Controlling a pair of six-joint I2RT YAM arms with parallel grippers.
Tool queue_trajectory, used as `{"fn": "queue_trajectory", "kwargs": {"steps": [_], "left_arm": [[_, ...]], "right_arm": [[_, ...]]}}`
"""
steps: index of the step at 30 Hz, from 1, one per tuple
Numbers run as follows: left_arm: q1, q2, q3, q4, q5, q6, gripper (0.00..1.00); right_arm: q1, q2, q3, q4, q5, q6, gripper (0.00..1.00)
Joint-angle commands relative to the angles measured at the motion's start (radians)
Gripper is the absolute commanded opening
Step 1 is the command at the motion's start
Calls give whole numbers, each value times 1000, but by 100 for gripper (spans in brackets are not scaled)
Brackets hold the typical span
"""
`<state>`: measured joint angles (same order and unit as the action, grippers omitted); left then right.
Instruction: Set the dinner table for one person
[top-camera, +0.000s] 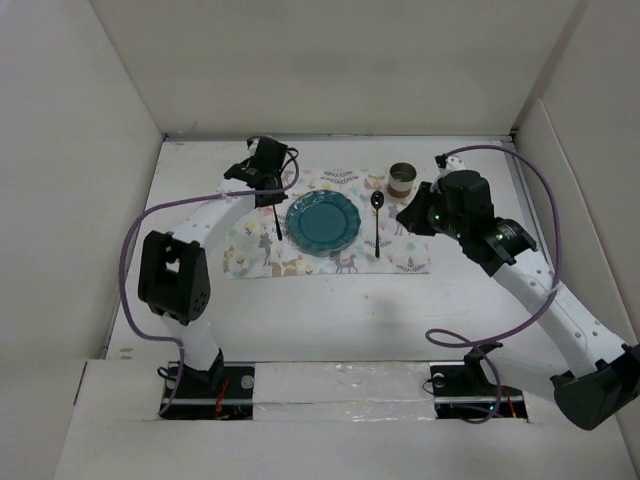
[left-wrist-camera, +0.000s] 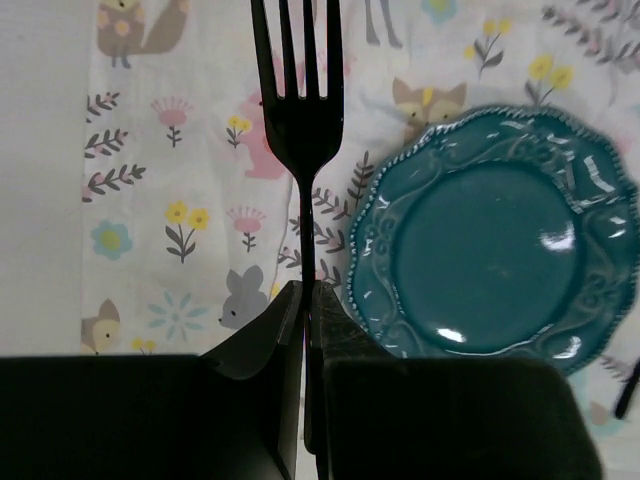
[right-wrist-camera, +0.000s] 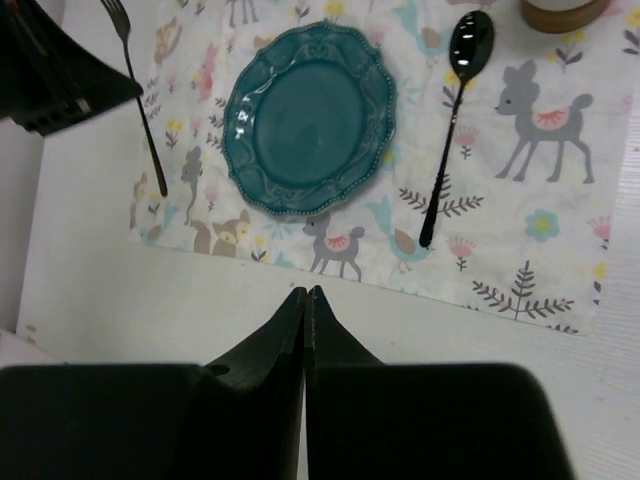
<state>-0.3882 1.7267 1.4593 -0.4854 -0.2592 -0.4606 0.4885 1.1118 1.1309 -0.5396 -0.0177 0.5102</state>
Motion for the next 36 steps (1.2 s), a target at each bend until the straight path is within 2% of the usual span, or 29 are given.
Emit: {"fn": "queue_trajectory", "kwargs": {"steps": [1, 4, 7, 22, 32, 36], "left_arm": [[-6, 46, 50, -22, -3, 140, 0], [-6, 69, 26, 8, -9, 186, 0], [-6, 88, -20, 43, 1, 212, 0], [25, 178, -76, 106, 24, 215, 0], [34, 257, -44, 88, 11, 218, 0], [34, 257, -34, 85, 3, 203, 18]], "right_arm": [[-39, -6, 36, -49, 59, 14, 9], [-74, -21, 21, -62, 62, 2, 34], [-100, -38, -5, -62, 58, 1, 43], [-131, -24, -39, -72, 39, -6, 44], [-131, -10, -51, -74, 30, -15, 45], [-131, -7, -46, -77, 25, -24, 45]]}}
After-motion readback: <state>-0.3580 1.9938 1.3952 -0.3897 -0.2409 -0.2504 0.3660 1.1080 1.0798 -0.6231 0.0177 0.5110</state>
